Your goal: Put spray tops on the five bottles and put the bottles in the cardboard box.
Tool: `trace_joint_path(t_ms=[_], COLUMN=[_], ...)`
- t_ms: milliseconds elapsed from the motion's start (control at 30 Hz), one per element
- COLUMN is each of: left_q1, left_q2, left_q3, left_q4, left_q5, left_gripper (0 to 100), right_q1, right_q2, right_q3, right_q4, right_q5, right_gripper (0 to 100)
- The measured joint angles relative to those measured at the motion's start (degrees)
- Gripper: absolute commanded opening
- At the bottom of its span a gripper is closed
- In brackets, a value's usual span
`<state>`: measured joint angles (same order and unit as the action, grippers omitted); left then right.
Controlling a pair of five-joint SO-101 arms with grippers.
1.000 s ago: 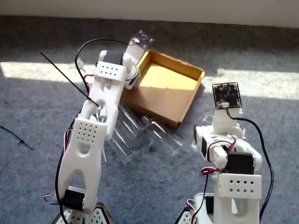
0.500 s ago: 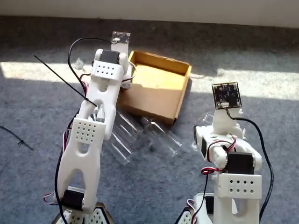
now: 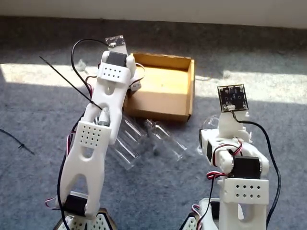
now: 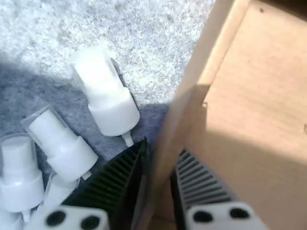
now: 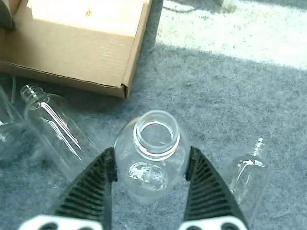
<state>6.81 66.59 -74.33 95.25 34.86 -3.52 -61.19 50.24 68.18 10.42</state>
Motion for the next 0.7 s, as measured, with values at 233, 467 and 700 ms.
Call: trace_joint_path(t_ms=[233,467,700], left_q1=[0.6,0.5,-3.4], left_q2=[0.0,-0.1,-4.7], left_q3=[0.0,-2.8,-14.0], left_q4=[-1.1,-1.0,3.4], left_q5=[2.5,-4.9,-9.8], left_gripper=[17,26,25], right_q1=[0.0,0.1,0.1], right_q2=[0.0,0.0,0.0], right_q3=[0.5,0.5,0.5], right_q4=[0.0,0.0,0.0], right_q5=[0.0,0.0,0.0], right_gripper=[0.5,0.5,0.5])
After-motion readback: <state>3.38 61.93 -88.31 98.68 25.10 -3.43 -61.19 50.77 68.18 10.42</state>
